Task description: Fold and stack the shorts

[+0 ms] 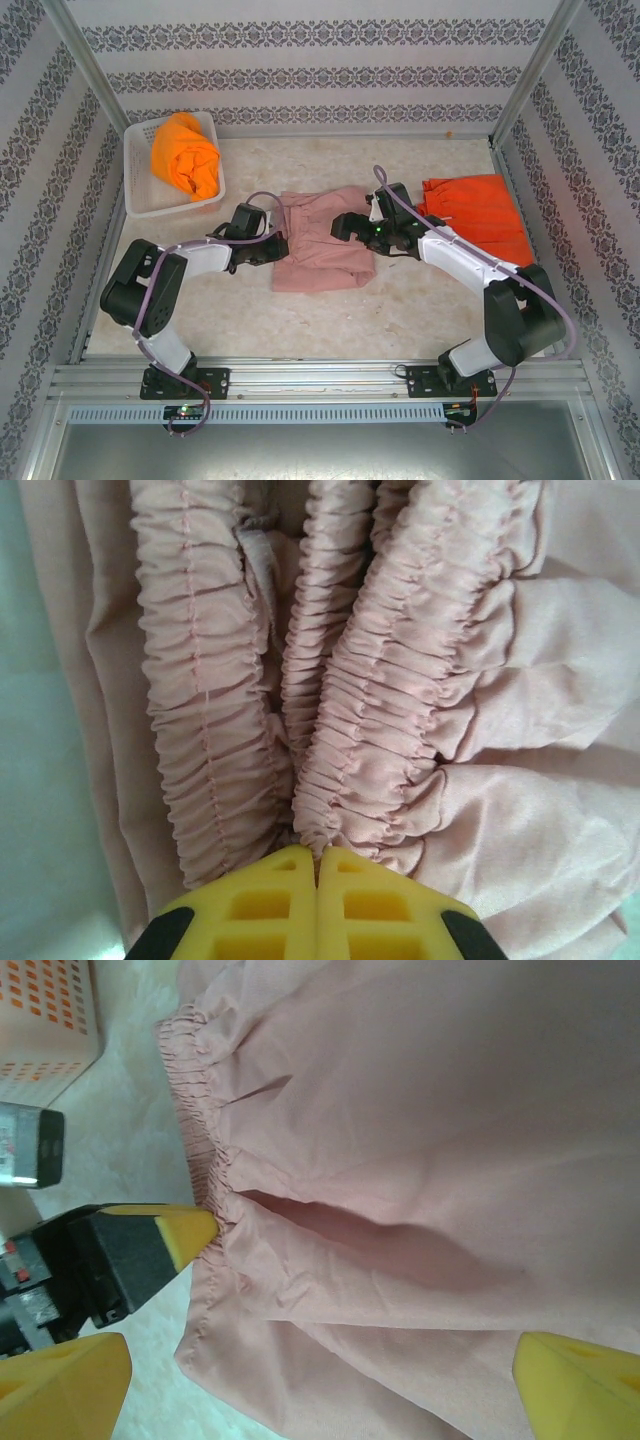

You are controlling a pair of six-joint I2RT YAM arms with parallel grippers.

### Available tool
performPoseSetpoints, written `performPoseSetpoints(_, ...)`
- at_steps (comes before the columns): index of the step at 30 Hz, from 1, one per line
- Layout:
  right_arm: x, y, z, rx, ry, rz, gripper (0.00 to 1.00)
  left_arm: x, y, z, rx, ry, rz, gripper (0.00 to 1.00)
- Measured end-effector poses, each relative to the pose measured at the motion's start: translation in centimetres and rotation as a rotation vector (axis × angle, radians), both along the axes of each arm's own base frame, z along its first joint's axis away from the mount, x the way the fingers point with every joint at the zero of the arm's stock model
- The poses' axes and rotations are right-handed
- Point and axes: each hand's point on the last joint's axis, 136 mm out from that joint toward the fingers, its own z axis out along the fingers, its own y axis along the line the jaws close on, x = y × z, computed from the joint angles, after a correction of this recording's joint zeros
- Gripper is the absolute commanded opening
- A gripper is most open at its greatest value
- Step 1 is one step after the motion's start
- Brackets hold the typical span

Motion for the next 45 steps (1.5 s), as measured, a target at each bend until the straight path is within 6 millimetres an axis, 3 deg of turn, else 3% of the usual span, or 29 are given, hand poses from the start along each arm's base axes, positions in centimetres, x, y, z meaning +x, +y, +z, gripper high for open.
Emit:
performPoseSetpoints(4, -0.1, -0.1, -0.4, -0.004, 0.008, -0.001, 0.98, 0.1, 0.0, 3.3, -0.018, -0.057, -0.002, 0.0)
performPoseSetpoints(10, 0.0, 0.0, -0.3, 0.0, 0.002, -0.001, 0.98, 0.8, -0.2, 11.6, -0.075, -0.229, -0.004, 0.0)
performPoseSetpoints(13, 0.0, 0.0, -0.4, 0.003, 0.007, -0.002, 0.98, -0.1, 0.3, 12.6, -0.077, -0.256, 0.005, 0.0)
performPoseSetpoints(16, -0.2, 0.2, -0.6, 0.01, 0.017, 0.003, 0.98, -1.9, 1.5, 9.8, -0.049, -0.212, 0.026, 0.0)
performPoseSetpoints(21, -0.7, 0.6, -1.6, 0.023, 0.053, 0.024, 0.98, -6.6, 5.0, 0.2, 0.032, -0.009, 0.101, 0.0)
performPoseSetpoints(23, -1.0, 0.9, -2.0, 0.024, 0.069, 0.035, 0.98, -8.4, 5.9, -2.4, 0.047, 0.057, 0.122, 0.0)
performPoseSetpoints(26, -1.7, 1.7, -2.7, 0.027, 0.093, 0.066, 0.98, -7.6, 5.8, -2.1, 0.014, 0.022, 0.138, 0.14)
performPoseSetpoints(29, -2.1, 2.2, -3.1, 0.027, 0.108, 0.083, 0.98, -7.3, 5.7, -1.8, -0.007, 0.014, 0.142, 0.34)
performPoseSetpoints(33, -2.3, 2.4, -3.1, 0.028, 0.11, 0.092, 0.98, -6.4, 5.6, 1.1, -0.018, -0.039, 0.144, 0.5)
performPoseSetpoints(40, -2.5, 2.3, -3.3, 0.025, 0.115, 0.091, 0.98, -2.0, 6.0, 12.5, -0.024, -0.291, 0.148, 0.55)
performPoseSetpoints(42, -2.7, 2.2, -3.5, 0.022, 0.12, 0.092, 0.98, -1.1, 6.1, 13.9, 0.002, -0.313, 0.135, 0.55)
performPoseSetpoints(45, -2.9, 2.1, -3.5, 0.022, 0.116, 0.094, 0.98, 0.1, 5.8, 13.3, 0.044, -0.286, 0.103, 0.55)
